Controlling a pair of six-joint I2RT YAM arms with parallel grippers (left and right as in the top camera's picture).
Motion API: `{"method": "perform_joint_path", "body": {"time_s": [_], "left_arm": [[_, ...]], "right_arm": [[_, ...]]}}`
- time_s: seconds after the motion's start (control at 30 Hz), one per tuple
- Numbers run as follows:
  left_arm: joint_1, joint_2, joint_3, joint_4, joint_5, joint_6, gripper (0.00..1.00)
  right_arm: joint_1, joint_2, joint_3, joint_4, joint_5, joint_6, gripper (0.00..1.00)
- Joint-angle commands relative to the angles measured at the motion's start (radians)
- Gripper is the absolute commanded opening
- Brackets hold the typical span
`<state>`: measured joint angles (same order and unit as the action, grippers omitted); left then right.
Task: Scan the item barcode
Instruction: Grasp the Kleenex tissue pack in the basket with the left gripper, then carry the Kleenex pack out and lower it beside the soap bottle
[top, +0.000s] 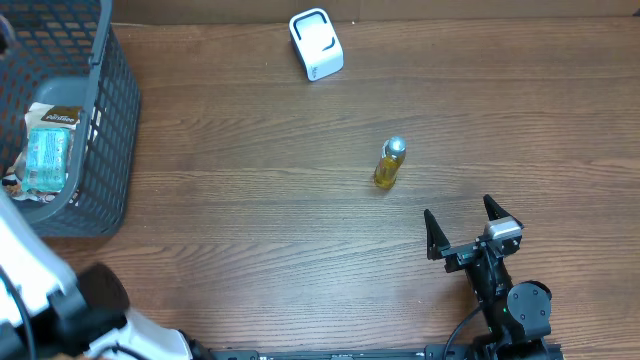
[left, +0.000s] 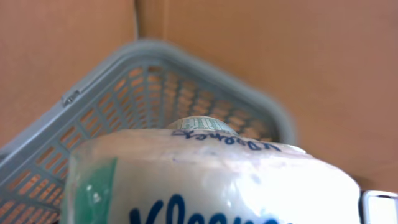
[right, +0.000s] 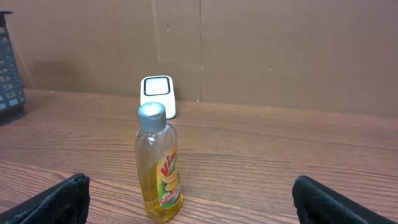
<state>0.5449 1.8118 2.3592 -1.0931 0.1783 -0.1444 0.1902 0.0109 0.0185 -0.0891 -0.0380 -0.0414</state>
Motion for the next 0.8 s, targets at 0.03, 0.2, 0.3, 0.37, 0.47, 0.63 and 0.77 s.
{"method": "perform_joint_path", "body": {"time_s": [0.03,0.2,0.3,0.37,0.47,0.63,0.77], "left_arm": [[-0.084,-0.092,0.019,-0.100,0.066,-0.050,0.36],[-0.228,-0.105,0.018,-0.314,0.066,-0.035,0.34],[-0.330,-0.095,-0.005,-0.410,0.035,-0.035,0.35],[-0.404,-0.088,-0.044,-0.444,0.023,-0.035,0.35],[-0.517,-0.078,-0.138,-0.458,0.014,-0.035,0.34],[-0.703,-0.078,-0.380,-0.377,-0.079,-0.061,0.34],[-0.818,-0.078,-0.567,-0.253,-0.086,-0.094,0.34]], "right_arm": [[-0.003,-0.008,-0.010,0.007,-0.001,-0.005,1.00],[-0.003,-0.008,-0.010,0.007,-0.001,-0.005,1.00],[-0.003,-0.008,-0.010,0.008,-0.001,-0.005,1.00],[-0.003,-0.008,-0.010,0.007,-0.002,-0.005,1.00],[-0.003,-0.008,-0.010,0.007,-0.002,-0.005,1.00],[-0.003,-0.008,-0.010,0.007,-0.001,-0.005,1.00],[-0.003,-0.008,-0.010,0.007,-0.001,-0.005,1.00]]}}
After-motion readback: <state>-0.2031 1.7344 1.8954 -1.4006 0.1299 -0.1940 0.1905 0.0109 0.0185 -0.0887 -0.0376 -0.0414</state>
